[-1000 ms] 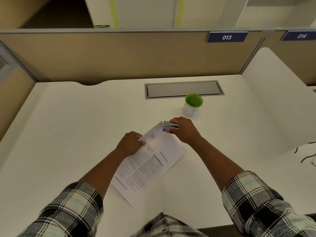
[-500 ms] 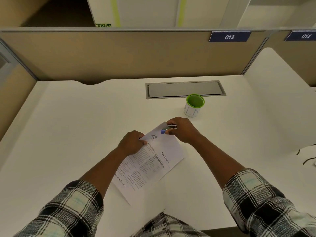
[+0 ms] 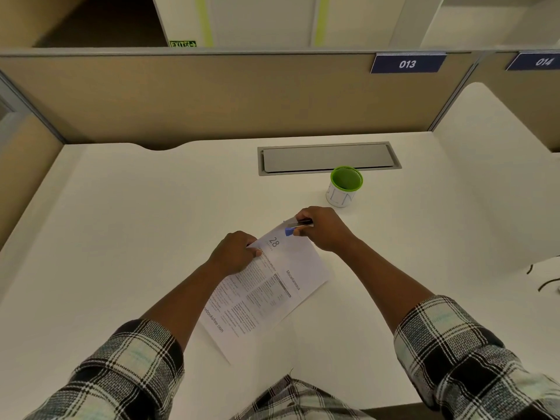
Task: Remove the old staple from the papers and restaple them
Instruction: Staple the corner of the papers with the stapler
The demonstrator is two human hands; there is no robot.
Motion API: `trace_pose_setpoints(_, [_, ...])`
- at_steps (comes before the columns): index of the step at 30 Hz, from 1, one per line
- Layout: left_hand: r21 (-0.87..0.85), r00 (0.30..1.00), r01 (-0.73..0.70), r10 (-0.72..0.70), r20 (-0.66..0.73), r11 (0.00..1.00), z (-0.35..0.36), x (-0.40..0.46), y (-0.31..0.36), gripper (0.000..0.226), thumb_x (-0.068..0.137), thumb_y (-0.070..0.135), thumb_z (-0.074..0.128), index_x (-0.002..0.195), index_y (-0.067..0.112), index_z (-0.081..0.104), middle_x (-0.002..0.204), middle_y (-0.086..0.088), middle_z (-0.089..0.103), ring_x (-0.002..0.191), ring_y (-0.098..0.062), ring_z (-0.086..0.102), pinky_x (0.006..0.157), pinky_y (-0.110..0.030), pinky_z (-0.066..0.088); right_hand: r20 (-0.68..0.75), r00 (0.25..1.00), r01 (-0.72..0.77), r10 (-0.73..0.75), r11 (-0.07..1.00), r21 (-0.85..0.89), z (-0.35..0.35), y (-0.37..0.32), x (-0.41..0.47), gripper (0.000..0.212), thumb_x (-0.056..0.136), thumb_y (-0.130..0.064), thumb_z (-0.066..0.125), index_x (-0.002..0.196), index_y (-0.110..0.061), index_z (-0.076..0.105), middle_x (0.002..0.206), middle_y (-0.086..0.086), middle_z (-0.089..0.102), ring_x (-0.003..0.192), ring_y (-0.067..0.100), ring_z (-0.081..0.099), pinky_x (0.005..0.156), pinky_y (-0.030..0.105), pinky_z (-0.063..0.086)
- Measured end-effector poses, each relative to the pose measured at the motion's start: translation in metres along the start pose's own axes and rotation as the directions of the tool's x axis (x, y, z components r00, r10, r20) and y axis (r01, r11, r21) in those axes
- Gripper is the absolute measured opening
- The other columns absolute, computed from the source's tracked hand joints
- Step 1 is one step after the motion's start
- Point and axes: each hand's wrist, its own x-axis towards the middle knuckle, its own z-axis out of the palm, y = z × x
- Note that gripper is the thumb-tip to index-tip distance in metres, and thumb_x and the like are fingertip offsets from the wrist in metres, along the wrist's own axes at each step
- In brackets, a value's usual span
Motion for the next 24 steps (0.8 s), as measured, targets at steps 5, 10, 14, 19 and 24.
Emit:
trace_pose_setpoints(5, [0.002,1.0,0.001,-0.001,-0.009,1.0,0.001,0.002,0.0,0.035,0.092,0.026,0.06,0.058,0.021,0.056,0.06,0.005,0.061,0.051,-0.012,0.057,0.05,-0.023,0.039,-0.022,1.0,-0.015,0.015,1.0,0.006,0.003,0.002,0.002,0.017,0.084,-0.017,0.073,0.095,-0.006,0.068,0.092,0.009,0.067,0.082,0.022,0.058,0.072,0.03,0.046])
trace_pose_setpoints(10, [-0.003,1.0,0.0,0.0,-0.004,1.0,0.002,0.004,-0.001,0.038,0.092,0.025,0.061,0.055,0.023,0.051,0.057,0.006,0.058,0.049,-0.012,0.054,0.05,-0.023,0.037,-0.075,0.997,-0.011,0.013,1.0,0.018,0.007,0.003,0.001,0.01,0.083,-0.014,0.072,0.09,-0.008,0.07,0.089,0.008,0.068,0.08,0.023,0.059,0.072,0.033,0.048])
trace_pose_setpoints(14, [0.005,1.0,-0.002,0.002,-0.016,1.0,0.0,0.005,-0.004,0.04,0.091,0.024,0.061,0.053,0.022,0.049,0.055,0.006,0.056,0.048,-0.011,0.053,0.049,-0.022,0.036,-0.071,0.997,-0.011,0.014,0.999,0.047,0.01,0.006,0.003,0.011,0.081,-0.015,0.073,0.089,-0.008,0.07,0.087,0.006,0.068,0.08,0.022,0.059,0.07,0.03,0.046])
trace_pose_setpoints(19, [0.013,1.0,-0.001,0.001,-0.01,1.0,-0.001,0.007,-0.007,0.036,0.092,0.026,0.061,0.057,0.022,0.056,0.059,0.007,0.061,0.051,-0.013,0.058,0.049,-0.022,0.04,-0.035,0.999,0.017,-0.015,0.998,0.056,0.013,0.012,0.005,0.017,0.082,-0.023,0.075,0.093,-0.011,0.068,0.088,0.003,0.065,0.081,0.021,0.058,0.07,0.027,0.043])
trace_pose_setpoints(24, [-0.025,1.0,0.019,-0.019,-0.004,1.0,-0.002,0.012,-0.01,0.029,0.092,0.028,0.062,0.072,0.007,0.068,0.071,-0.003,0.07,0.061,-0.022,0.067,0.056,-0.03,0.048,0.015,1.0,0.012,-0.012,1.0,0.022,0.012,0.018,0.006,0.034,0.082,-0.032,0.075,0.11,-0.015,0.067,0.107,0.003,0.068,0.098,0.021,0.06,0.09,0.041,0.046])
